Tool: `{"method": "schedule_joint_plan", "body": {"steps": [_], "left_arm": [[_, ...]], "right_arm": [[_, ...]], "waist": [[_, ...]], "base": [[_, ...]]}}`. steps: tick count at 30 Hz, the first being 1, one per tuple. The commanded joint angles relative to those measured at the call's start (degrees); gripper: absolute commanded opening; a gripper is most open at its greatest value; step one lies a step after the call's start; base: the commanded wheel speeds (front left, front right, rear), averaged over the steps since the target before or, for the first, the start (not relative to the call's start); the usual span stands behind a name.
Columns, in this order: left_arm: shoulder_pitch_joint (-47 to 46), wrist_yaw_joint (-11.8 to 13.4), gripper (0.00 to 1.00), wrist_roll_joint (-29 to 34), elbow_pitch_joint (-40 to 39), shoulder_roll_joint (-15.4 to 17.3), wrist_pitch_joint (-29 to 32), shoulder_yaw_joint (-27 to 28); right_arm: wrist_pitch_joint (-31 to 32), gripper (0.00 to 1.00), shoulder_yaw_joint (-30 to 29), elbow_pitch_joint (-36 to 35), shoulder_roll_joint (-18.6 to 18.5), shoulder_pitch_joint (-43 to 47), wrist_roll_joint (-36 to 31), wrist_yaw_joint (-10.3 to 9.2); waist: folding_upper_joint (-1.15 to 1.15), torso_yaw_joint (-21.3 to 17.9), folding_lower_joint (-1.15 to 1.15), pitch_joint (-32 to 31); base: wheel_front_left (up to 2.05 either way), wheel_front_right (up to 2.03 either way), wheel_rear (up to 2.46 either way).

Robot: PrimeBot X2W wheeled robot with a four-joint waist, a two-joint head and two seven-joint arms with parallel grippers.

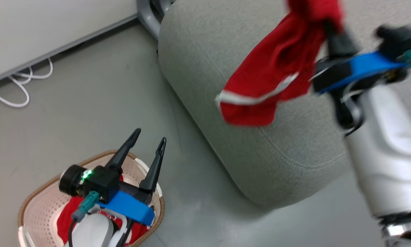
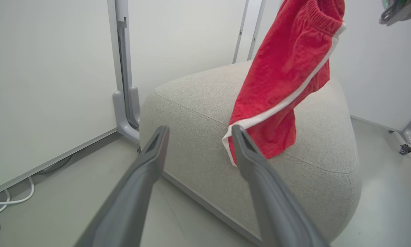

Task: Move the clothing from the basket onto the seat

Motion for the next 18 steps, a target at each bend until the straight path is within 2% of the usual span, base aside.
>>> {"method": "schedule_joint_plan", "body": {"steps": [1, 11, 14, 18], "left_arm": [[-2.08, -0.15, 1.00, 0.55, -0.71, 0.52, -0.27, -0.17], [-6.41, -0.15, 1.00, 1.61, -4.57, 3.19, -0.27, -1.17], [-7.99, -0.15, 1.00, 2.09, -5.19, 3.68, -0.16, -1.69], [-9.88, -0.13, 1.00, 2.51, -6.30, 4.21, 0.28, -2.06]], "right_arm": [[-0.18, 0.00, -2.34, 0.30, -2.20, -2.38, -0.98, 0.01], [-0.16, 0.00, -19.82, 5.28, -9.62, -9.73, -5.95, 0.01], [-0.17, 0.00, -24.90, 6.19, -10.68, -9.65, -8.38, 0.01], [-0.18, 0.00, -30.33, 8.28, -10.02, -8.43, -10.52, 0.01]], "waist": [[0.00, 1.79, -0.01, 2.80], [0.00, 5.75, -0.01, 11.63], [0.00, 7.20, -0.01, 14.36], [0.00, 8.82, -0.01, 17.56]], "base": [[0.00, 0.00, 0.00], [0.00, 0.00, 0.00], [0.00, 0.00, 0.00], [0.00, 0.00, 0.00]]}}
